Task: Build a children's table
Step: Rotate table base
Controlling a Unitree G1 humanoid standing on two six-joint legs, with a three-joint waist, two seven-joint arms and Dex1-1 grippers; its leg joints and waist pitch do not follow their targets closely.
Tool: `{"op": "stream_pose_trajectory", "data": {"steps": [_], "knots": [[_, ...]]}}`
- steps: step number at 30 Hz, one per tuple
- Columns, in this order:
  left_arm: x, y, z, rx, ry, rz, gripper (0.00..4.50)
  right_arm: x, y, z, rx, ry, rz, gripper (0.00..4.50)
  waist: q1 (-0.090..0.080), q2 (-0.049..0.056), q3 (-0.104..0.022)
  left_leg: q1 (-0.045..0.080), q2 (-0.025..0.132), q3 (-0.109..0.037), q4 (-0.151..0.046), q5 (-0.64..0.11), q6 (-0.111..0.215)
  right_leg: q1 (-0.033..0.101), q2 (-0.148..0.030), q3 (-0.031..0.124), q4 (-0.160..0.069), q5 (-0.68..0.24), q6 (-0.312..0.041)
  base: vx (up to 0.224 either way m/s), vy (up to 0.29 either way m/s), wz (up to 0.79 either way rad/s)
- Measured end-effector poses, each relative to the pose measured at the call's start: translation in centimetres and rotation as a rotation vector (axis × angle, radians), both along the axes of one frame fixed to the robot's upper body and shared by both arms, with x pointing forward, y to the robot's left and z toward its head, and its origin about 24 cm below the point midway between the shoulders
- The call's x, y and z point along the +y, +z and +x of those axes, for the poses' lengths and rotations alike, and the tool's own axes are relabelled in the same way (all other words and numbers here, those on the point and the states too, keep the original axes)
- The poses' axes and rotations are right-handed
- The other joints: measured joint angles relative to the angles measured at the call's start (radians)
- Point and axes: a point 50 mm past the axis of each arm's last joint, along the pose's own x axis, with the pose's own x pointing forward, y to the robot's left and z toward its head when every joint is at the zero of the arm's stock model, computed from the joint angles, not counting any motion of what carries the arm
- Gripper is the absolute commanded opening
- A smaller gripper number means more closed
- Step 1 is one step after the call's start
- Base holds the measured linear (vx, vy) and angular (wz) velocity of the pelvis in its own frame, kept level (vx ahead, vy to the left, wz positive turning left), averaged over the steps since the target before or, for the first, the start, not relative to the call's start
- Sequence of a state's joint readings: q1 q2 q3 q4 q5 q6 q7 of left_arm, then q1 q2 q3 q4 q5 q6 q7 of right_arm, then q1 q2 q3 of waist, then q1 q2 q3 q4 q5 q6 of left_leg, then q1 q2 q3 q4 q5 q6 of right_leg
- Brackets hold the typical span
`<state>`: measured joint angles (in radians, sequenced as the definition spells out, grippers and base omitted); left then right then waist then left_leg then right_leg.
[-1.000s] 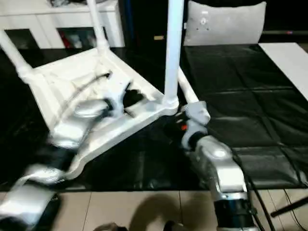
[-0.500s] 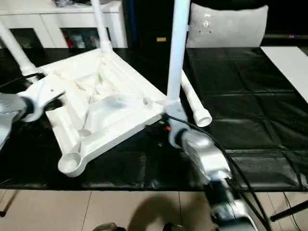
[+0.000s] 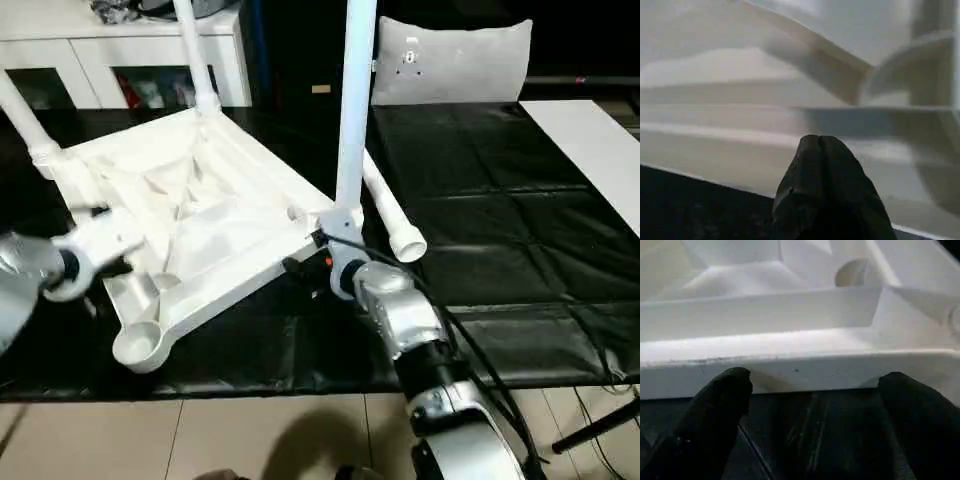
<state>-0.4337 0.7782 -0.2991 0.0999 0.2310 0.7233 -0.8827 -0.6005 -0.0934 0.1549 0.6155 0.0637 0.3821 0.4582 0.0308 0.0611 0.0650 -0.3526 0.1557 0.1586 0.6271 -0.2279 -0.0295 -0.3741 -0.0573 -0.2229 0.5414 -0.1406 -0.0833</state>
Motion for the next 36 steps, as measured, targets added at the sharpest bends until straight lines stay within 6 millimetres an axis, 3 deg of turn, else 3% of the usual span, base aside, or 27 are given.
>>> {"op": "stream_pose_trajectory", "data": {"steps": [2,9,13,16,20,25,28,31,36], "knots": [[-0.5,-0.9,-0.7,0.061,-0.032,-0.025,0.05,-0.1,-0.3,0.1,0.008,-0.003,-0.011,4.5,0.001,0.0,0.0,0.0,0.0,0.0,-0.001,0.0,0.0,-0.001,0.0,0.0,0.0,0.0,0.0,0.0,0.0,0.0],[-1.6,-1.2,-1.7,0.133,-0.138,-0.124,0.05,0.2,-0.8,0.7,0.002,-0.005,-0.025,4.5,-0.003,-0.001,-0.001,0.002,0.0,0.001,0.0,0.0,0.0,0.001,0.0,0.001,0.001,0.0,0.0,0.0,0.0,0.0],[-3.4,-1.3,-2.3,0.178,-0.221,-0.235,0.05,-0.2,-1.1,1.0,-0.001,-0.044,-0.031,4.5,-0.017,-0.008,-0.002,0.002,0.0,0.001,0.0,0.0,0.0,0.001,0.0,0.002,0.0,0.0,0.0,0.0,0.0,0.0],[-5.2,-1.3,-2.7,0.202,-0.295,-0.311,0.05,0.2,-1.3,1.0,0.004,-0.038,-0.034,4.5,-0.033,-0.009,-0.002,0.002,0.0,0.002,0.0,0.0,0.0,0.0,0.0,0.002,0.002,0.001,-0.001,0.0,0.0,0.0],[-6.4,-1.4,-2.6,0.196,-0.331,-0.36,0.05,0.6,-1.1,1.2,-0.009,-0.028,-0.026,4.5,-0.041,-0.009,-0.002,0.002,0.0,0.002,-0.001,0.0,0.0,0.0,0.0,0.002,0.003,0.0,-0.002,0.0,0.0,0.0],[-7.9,-2.2,0.5,-0.005,-0.271,-0.343,0.05,1.0,-0.5,1.6,-0.053,-0.037,-0.013,4.5,-0.033,-0.011,-0.001,0.001,0.0,0.002,0.002,0.001,0.001,0.0,0.0,0.002,0.002,0.0,-0.002,0.0,0.0,0.0],[-8.2,-1.4,2.1,-0.126,-0.21,-0.311,0.05,1.3,0.2,1.9,-0.09,-0.042,0.004,4.5,-0.035,-0.015,-0.002,0.001,0.0,0.002,0.002,0.001,0.001,0.0,0.0,0.002,0.002,0.0,-0.001,0.0,0.0,0.0],[-8.0,-0.2,3.2,-0.254,-0.116,-0.341,0.05,0.4,1.0,2.2,-0.123,-0.093,0.04,4.5,-0.032,-0.015,-0.002,0.001,0.0,0.002,0.002,0.001,0.001,0.001,0.0,0.002,0.001,0.0,-0.001,0.0,0.0,0.0],[-8.1,0.1,3.5,-0.335,-0.041,-0.453,0.05,-1.6,2.7,2.5,-0.199,-0.191,0.105,4.5,-0.022,-0.015,-0.002,-0.003,0.0,0.002,0.0,0.0,0.002,-0.002,0.0,0.001,0.0,0.0,-0.001,0.0,0.0,0.0]]}}
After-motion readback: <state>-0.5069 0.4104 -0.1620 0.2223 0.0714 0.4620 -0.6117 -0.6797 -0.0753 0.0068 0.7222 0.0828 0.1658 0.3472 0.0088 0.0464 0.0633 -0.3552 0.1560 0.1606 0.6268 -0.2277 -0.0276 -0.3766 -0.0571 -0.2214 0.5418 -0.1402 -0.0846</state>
